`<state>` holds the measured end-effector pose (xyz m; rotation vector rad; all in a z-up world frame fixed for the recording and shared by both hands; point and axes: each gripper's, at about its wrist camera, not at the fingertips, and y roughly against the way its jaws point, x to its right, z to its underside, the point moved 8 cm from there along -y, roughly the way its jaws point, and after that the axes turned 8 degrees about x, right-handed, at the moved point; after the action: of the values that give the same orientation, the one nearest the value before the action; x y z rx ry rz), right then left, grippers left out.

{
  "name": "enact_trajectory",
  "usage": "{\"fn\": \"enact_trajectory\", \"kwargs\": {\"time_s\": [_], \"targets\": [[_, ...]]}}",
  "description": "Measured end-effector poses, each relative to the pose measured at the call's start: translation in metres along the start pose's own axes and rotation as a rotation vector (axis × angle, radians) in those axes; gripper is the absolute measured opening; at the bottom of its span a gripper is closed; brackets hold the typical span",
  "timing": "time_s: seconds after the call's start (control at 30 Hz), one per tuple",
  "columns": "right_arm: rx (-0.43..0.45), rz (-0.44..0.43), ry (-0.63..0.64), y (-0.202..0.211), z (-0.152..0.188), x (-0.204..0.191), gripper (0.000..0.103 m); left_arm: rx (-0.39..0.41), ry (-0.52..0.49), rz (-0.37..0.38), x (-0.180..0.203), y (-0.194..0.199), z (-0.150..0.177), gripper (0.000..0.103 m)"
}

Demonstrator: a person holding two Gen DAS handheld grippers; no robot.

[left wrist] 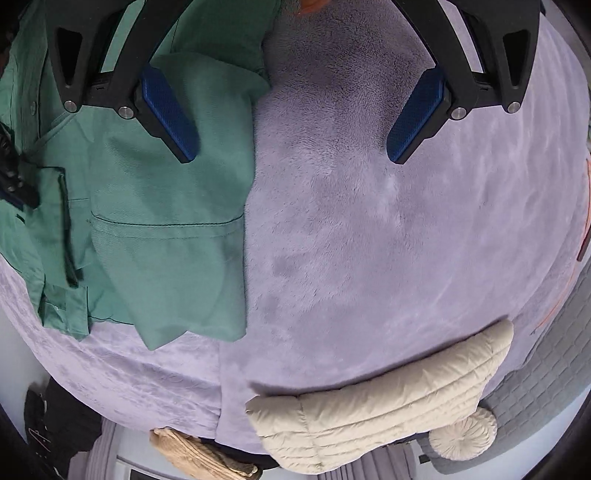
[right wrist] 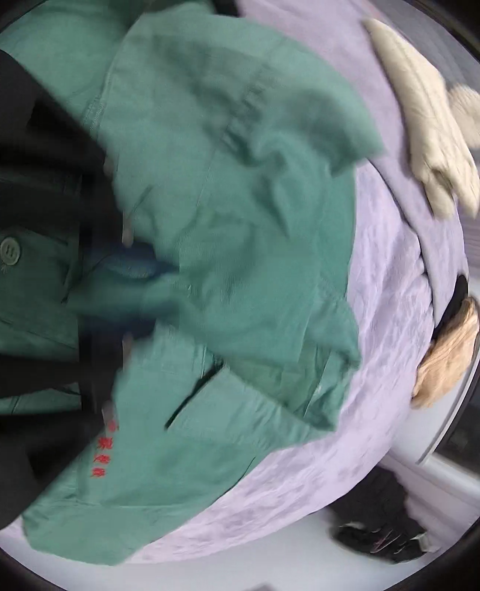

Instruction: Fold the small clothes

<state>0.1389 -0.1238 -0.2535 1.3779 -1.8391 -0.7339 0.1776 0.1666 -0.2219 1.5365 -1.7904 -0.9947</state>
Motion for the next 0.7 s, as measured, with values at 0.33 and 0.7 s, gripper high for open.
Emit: {"fn": "enact_trajectory", "kwargs": {"time_s": [0.33,0.7], "targets": [[-0.101,-0.127,-0.671,0.022,0.057,0.122,0.015,-0.018,-0.027,-0.022,-0.007,-0.009,-0.004,0.103],[-0.079,0.031,0.122,-0.039,0.012,-0.033,0.081,-0.024,-0.033,-0.062,-0.006,-0.013,-0.004,0.103]]}}
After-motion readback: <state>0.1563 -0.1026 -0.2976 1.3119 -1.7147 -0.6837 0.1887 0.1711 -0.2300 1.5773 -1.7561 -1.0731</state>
